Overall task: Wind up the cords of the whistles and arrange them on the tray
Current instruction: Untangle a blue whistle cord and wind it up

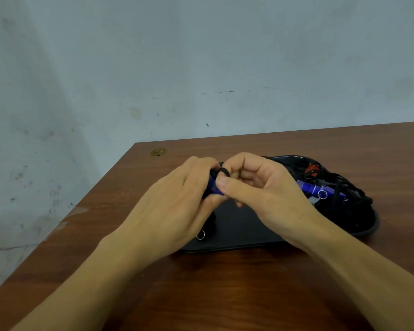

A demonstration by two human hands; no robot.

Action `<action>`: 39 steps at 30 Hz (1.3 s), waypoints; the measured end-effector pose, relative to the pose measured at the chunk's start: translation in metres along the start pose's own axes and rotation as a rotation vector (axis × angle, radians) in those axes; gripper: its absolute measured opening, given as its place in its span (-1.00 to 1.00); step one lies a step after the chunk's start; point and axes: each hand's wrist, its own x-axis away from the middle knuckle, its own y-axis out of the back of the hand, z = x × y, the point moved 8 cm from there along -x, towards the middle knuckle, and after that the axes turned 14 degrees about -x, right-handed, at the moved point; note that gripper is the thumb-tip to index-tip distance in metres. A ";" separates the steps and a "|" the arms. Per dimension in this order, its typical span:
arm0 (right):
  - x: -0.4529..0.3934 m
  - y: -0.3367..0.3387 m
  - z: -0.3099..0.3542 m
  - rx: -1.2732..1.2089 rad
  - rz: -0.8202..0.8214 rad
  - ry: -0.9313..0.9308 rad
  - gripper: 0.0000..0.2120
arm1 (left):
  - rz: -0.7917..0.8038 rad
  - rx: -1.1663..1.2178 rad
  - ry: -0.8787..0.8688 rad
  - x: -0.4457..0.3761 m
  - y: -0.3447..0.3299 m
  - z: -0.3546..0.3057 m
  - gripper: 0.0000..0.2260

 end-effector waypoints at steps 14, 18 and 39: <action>0.006 0.001 0.025 0.749 -0.122 0.443 -0.83 | 0.038 0.500 0.203 0.002 -0.020 0.008 -0.65; 0.011 -0.006 0.034 0.941 -0.101 0.605 -0.85 | 0.058 0.754 0.280 -0.001 -0.019 0.009 -0.64; 0.008 -0.001 0.025 0.681 -0.098 0.525 -0.74 | -0.171 1.253 0.510 0.003 -0.027 0.017 -0.76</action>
